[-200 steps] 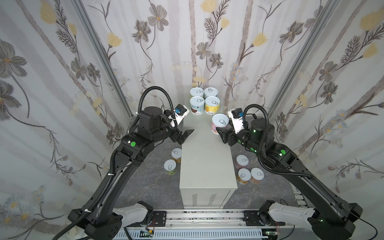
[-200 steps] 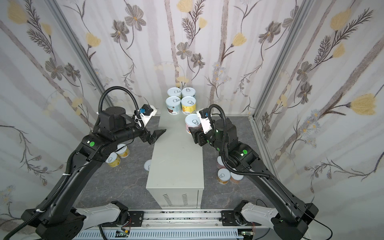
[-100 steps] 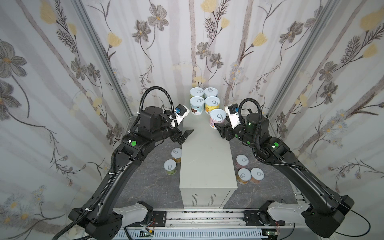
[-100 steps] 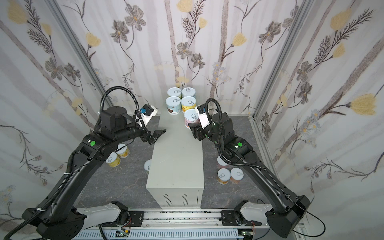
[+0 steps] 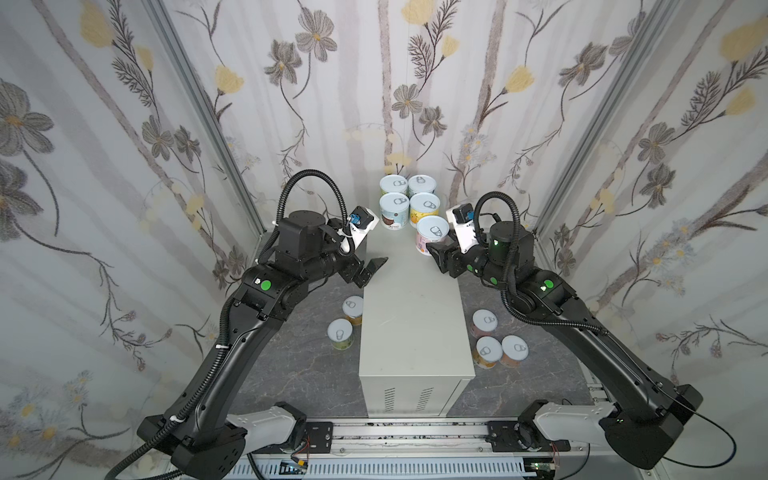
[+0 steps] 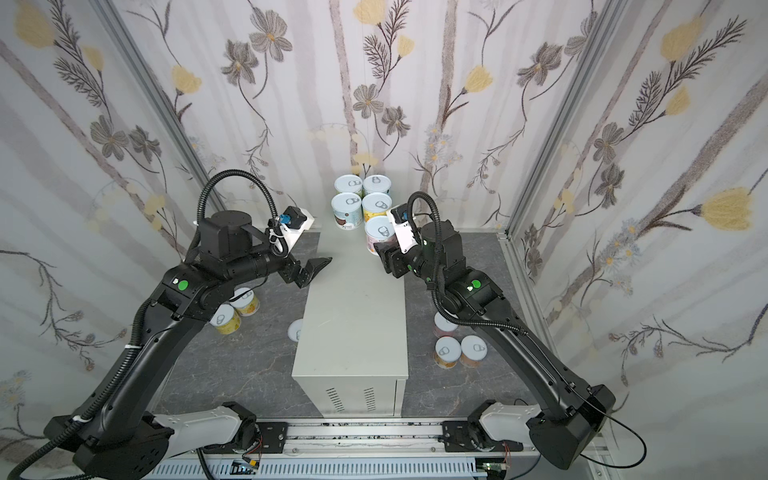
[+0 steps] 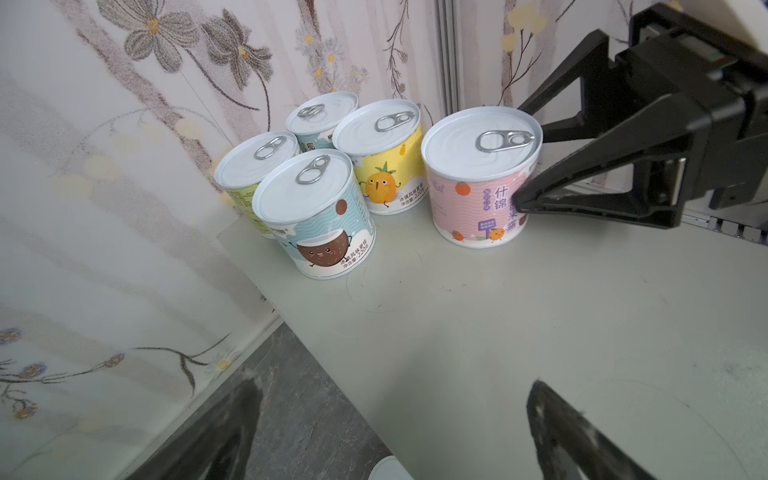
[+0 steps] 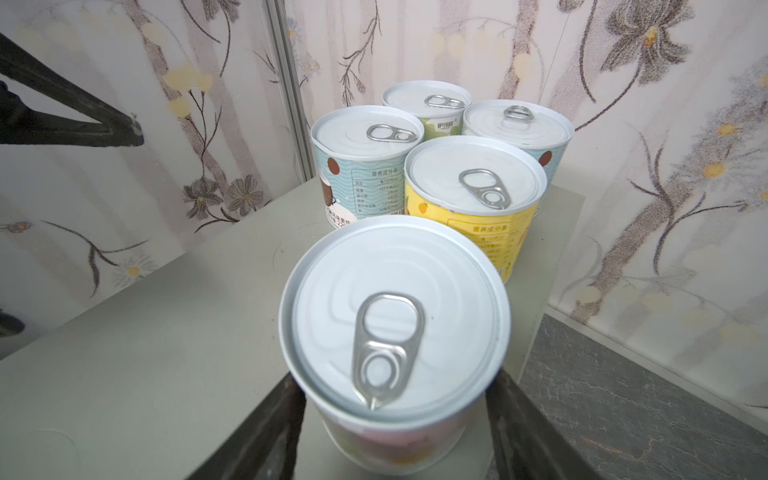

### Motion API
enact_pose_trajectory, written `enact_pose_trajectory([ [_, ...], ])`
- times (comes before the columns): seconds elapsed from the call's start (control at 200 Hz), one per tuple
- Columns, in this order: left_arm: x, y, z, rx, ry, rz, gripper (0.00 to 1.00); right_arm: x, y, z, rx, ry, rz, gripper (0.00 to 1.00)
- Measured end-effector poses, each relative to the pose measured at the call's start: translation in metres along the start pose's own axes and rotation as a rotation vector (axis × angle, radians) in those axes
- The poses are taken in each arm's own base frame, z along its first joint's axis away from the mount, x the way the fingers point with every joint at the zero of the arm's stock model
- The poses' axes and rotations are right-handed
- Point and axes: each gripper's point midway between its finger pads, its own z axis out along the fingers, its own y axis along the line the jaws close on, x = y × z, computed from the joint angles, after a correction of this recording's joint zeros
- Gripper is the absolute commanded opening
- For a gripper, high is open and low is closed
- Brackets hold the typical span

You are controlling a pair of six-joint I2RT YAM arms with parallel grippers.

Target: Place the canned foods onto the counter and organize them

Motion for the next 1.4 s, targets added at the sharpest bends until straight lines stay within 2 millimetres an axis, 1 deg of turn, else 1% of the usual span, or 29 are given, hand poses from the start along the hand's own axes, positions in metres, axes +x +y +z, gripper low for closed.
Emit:
enact_pose_trajectory([
  [0.11, 0.002, 0.000, 0.003, 0.003, 0.011, -0.007, 1.00, 0.003, 0.000, 0.004, 0.000, 0.011, -0.002, 0.68],
  [0.42, 0.003, 0.000, 0.004, 0.005, 0.017, -0.022, 1.00, 0.004, -0.003, 0.004, 0.007, 0.012, 0.001, 0.67],
  [0.575, 0.004, 0.000, 0.004, 0.006, 0.019, -0.023, 1.00, 0.008, -0.004, 0.005, 0.008, 0.021, 0.001, 0.67],
  [1.399, 0.010, -0.001, 0.005, 0.004, 0.036, -0.026, 1.00, 0.010, -0.001, 0.010, -0.007, 0.027, 0.002, 0.65],
])
